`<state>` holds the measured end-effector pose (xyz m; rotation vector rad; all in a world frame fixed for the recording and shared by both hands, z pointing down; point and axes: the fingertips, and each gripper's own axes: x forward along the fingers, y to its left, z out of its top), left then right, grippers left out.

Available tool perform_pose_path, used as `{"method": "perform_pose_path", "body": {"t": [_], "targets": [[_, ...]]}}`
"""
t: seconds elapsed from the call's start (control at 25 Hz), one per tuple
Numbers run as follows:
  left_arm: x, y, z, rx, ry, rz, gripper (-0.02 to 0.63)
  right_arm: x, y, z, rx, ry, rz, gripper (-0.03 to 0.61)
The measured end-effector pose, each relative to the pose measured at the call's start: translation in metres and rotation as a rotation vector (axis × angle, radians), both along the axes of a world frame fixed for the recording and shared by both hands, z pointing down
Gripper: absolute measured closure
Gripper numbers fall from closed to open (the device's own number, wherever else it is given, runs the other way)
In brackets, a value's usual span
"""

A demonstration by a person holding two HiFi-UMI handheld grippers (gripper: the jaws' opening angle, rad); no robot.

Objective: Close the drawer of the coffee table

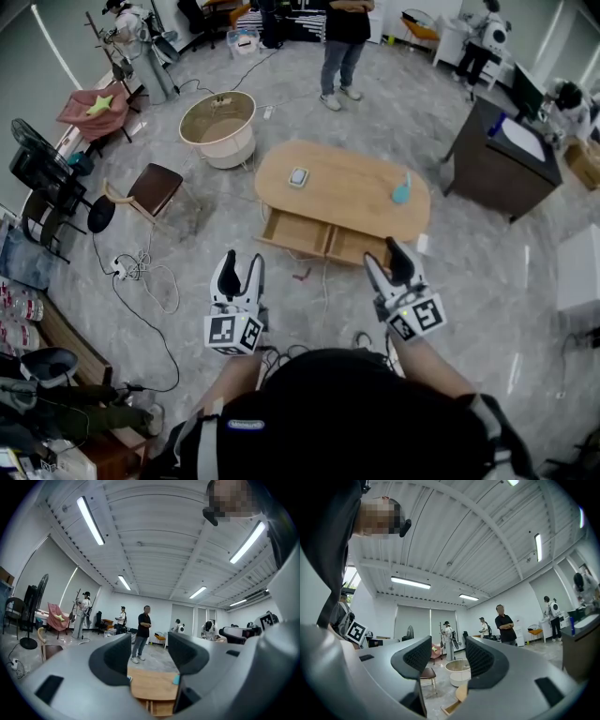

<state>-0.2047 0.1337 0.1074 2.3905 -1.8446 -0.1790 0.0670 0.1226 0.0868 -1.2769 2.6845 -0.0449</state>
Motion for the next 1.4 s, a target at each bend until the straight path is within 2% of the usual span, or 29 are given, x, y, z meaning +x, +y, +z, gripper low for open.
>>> {"method": "perform_pose_path", "body": {"t": [0.32, 0.76, 1.04, 1.2, 1.4], "targets": [[0.004, -0.018, 0.001, 0.029, -0.01, 0.091, 0.387, -0.006, -0.002, 0.01, -0.016, 0.02, 0.082, 0.376], [0.0, -0.034, 0.007, 0.04, -0.013, 0.244, 0.387, -0.014, 0.019, 0.011, -0.011, 0.035, 0.292, 0.376], [0.029, -0.045, 0.007, 0.068, -0.024, 0.341, 0.387, 0.002, 0.036, 0.017, -0.004, 0.053, 0.392, 0.376], [0.049, -0.052, 0.017, 0.064, -0.019, 0.371, 0.387, 0.02, 0.039, 0.021, 0.019, 0.059, 0.457, 0.376], [0.082, -0.064, 0.026, 0.044, -0.01, 0.385, 0.387, 0.05, 0.03, 0.036, -0.001, 0.042, 0.489, 0.376]]}}
